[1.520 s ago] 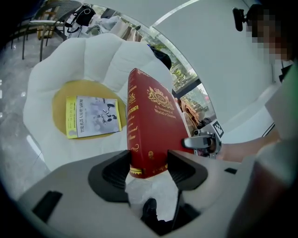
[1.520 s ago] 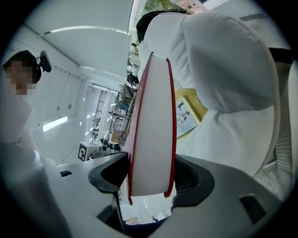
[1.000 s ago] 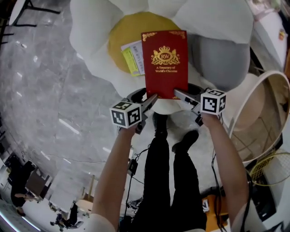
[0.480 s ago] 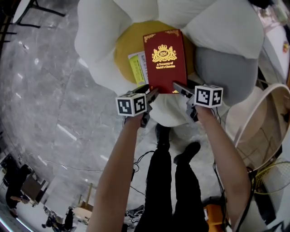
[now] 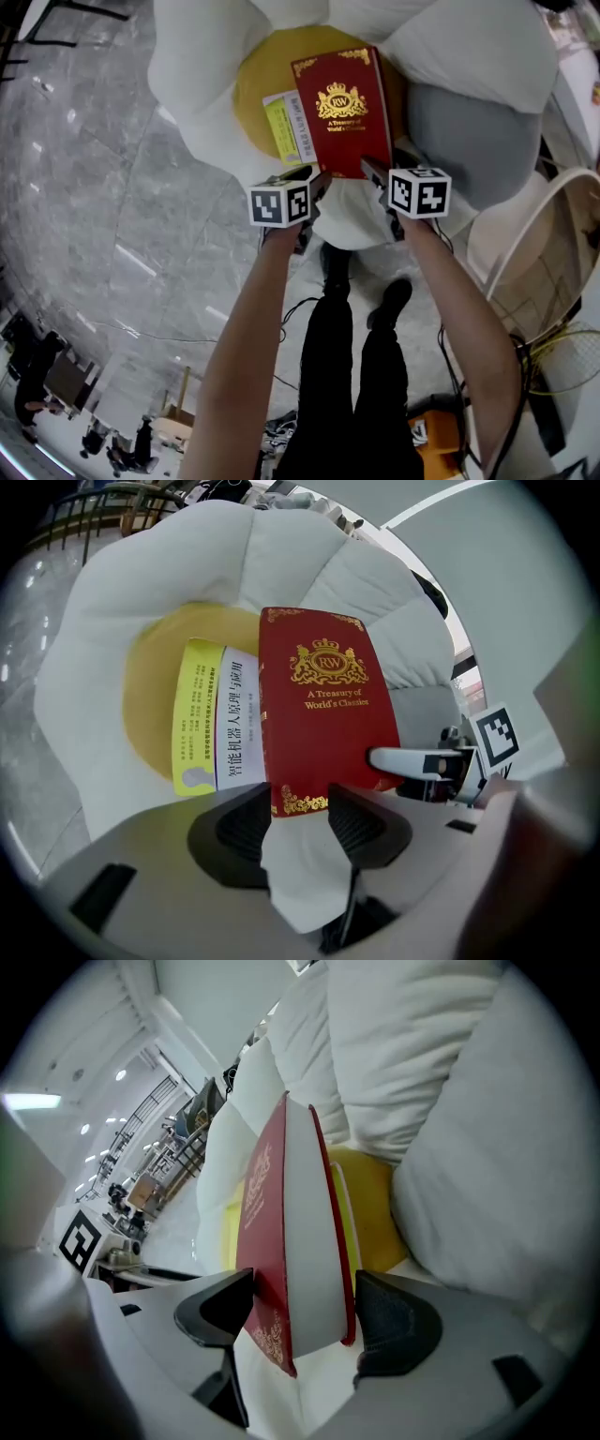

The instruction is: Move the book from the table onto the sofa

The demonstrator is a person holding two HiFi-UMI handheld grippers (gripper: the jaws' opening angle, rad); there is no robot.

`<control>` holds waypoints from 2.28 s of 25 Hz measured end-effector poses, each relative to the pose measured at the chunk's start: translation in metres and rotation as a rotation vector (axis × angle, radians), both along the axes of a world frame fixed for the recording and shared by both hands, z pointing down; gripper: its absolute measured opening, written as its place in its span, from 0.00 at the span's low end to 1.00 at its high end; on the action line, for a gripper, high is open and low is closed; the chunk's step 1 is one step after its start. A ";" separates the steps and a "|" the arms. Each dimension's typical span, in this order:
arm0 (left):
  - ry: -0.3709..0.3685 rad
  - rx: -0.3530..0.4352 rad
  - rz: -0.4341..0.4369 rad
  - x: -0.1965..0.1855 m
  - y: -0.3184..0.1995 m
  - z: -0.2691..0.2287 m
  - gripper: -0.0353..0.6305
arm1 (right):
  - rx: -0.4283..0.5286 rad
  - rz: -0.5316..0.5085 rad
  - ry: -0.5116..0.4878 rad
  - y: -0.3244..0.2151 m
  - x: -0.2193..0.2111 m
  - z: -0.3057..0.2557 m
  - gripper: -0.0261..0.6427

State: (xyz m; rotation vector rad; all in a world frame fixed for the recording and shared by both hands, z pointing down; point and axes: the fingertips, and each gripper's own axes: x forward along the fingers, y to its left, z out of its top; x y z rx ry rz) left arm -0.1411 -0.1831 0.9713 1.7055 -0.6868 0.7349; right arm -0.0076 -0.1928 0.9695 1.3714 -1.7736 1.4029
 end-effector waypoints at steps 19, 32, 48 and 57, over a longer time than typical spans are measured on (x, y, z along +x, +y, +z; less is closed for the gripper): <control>0.006 0.143 -0.079 0.004 0.057 -0.138 0.15 | 0.161 -0.148 -0.089 0.057 0.028 -0.151 0.30; 0.059 0.262 -0.075 0.022 0.136 -0.334 0.06 | 0.292 -0.183 -0.248 0.134 0.076 -0.362 0.11; 0.112 0.512 -0.149 0.031 0.286 -0.612 0.06 | 0.451 -0.270 -0.234 0.258 0.112 -0.604 0.11; 0.108 0.571 -0.148 0.012 0.323 -0.679 0.06 | 0.540 -0.281 -0.201 0.281 0.102 -0.684 0.11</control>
